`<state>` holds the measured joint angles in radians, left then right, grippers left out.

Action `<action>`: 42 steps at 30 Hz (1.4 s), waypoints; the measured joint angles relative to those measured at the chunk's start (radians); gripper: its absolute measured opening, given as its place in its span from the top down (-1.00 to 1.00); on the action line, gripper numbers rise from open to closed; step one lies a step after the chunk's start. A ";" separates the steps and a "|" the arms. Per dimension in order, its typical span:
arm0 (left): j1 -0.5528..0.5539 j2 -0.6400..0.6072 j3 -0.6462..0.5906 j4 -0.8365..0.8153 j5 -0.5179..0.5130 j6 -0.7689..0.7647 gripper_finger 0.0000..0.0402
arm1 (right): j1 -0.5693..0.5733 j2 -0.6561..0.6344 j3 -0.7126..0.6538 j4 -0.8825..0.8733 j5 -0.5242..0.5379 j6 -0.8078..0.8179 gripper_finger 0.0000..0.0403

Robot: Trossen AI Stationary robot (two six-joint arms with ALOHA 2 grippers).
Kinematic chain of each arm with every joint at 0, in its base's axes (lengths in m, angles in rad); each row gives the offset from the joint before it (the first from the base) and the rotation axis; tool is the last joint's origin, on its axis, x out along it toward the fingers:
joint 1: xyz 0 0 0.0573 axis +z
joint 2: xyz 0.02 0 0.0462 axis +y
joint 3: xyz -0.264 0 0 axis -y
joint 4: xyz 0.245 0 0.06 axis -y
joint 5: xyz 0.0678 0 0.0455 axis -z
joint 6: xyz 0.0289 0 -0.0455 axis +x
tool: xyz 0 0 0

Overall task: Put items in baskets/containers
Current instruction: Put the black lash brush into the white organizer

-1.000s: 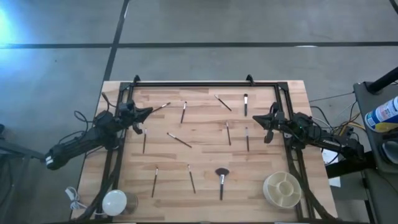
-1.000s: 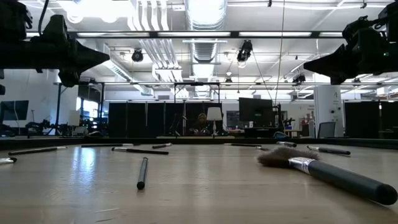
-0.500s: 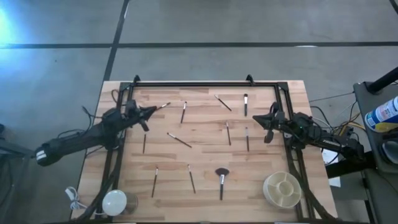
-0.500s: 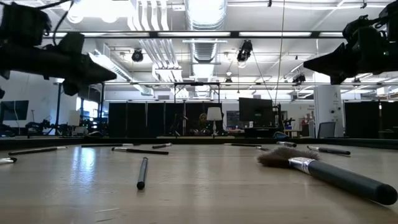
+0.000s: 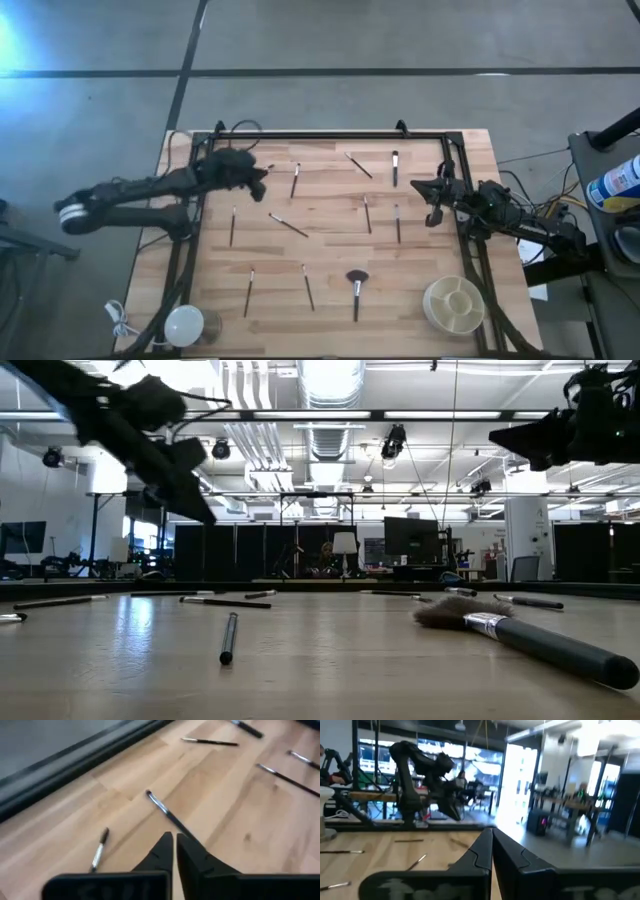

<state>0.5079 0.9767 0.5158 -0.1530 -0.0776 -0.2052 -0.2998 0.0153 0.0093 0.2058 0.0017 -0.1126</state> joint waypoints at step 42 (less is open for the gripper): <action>0.306 0.702 0.318 -0.115 0.108 0.284 0.45 | 0.001 0.144 0.000 0.045 0.000 0.050 0.96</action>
<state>0.8143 1.6788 0.8337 -0.2679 0.0301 0.0784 -0.2993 0.1589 0.0093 0.2512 0.0017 -0.0628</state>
